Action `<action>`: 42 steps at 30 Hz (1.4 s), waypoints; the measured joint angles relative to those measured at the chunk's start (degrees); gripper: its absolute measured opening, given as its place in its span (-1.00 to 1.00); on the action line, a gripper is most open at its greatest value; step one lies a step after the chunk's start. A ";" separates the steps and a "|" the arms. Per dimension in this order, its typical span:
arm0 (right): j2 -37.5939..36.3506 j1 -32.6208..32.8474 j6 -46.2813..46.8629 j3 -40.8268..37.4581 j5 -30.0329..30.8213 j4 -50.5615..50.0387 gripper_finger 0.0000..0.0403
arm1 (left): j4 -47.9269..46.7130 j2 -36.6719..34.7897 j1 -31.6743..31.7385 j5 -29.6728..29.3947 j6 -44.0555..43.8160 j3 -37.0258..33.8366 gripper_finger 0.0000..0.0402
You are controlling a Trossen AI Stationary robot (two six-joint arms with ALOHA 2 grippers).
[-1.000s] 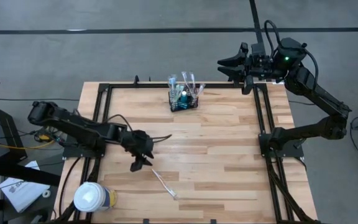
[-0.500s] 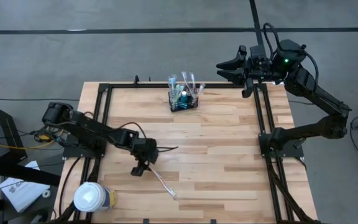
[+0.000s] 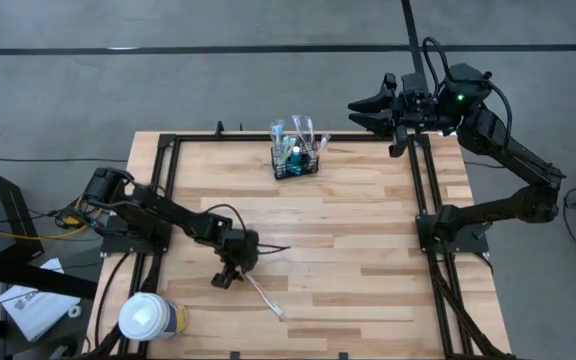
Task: Pick & Place toothbrushing station
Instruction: Put the orange toothbrush into the black wire organizer
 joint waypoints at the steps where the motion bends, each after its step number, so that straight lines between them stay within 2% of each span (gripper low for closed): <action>1: 0.00 0.00 0.00 -0.01 0.00 0.00 -0.41 | 0.17 0.48 -0.24 0.03 0.01 -0.02 -0.17; 7: 0.00 0.00 0.00 0.00 0.02 0.00 -0.41 | 3.82 2.63 -0.05 -0.60 -2.07 0.11 -0.39; 13: 0.00 0.00 0.00 0.01 0.22 0.04 -0.41 | 5.67 3.73 1.05 -1.00 -5.89 0.09 -0.91; 17: 0.01 -0.07 -0.02 0.01 0.23 0.18 -0.41 | 9.83 5.11 2.59 2.87 -14.63 -0.04 -0.93; 21: 0.02 -0.07 -0.05 0.01 0.24 0.63 -0.41 | 23.26 2.58 4.32 2.05 -23.80 -0.30 -0.95; 24: 0.02 -0.07 -0.75 0.00 0.33 0.97 -0.41 | 35.24 -1.73 6.07 -2.04 -29.33 -0.02 -0.95; 27: 0.02 -0.11 -1.55 0.00 1.79 1.62 -0.41 | 43.73 -6.54 7.86 -10.22 -32.91 -0.18 -0.96; 29: 0.23 -0.11 -1.42 0.00 2.34 3.32 -0.41 | 48.76 -10.34 9.30 -15.86 -33.22 0.03 -0.96; 31: 1.16 -0.09 -0.26 0.06 2.40 6.56 -0.41 | 49.27 -13.45 11.23 -20.84 -32.73 0.81 -0.96; 34: 3.26 -0.07 1.94 0.03 1.83 10.52 -0.41 | 49.97 -15.49 14.35 -25.24 -29.93 2.75 -0.96; 37: 5.82 0.29 3.26 0.02 0.83 13.93 -0.41 | 52.80 -16.59 16.82 -25.83 -26.66 5.98 -0.96; 42: 9.11 0.31 6.42 -0.01 -4.72 19.86 -0.35 | 53.64 -16.38 18.84 -25.79 -22.17 9.86 -0.96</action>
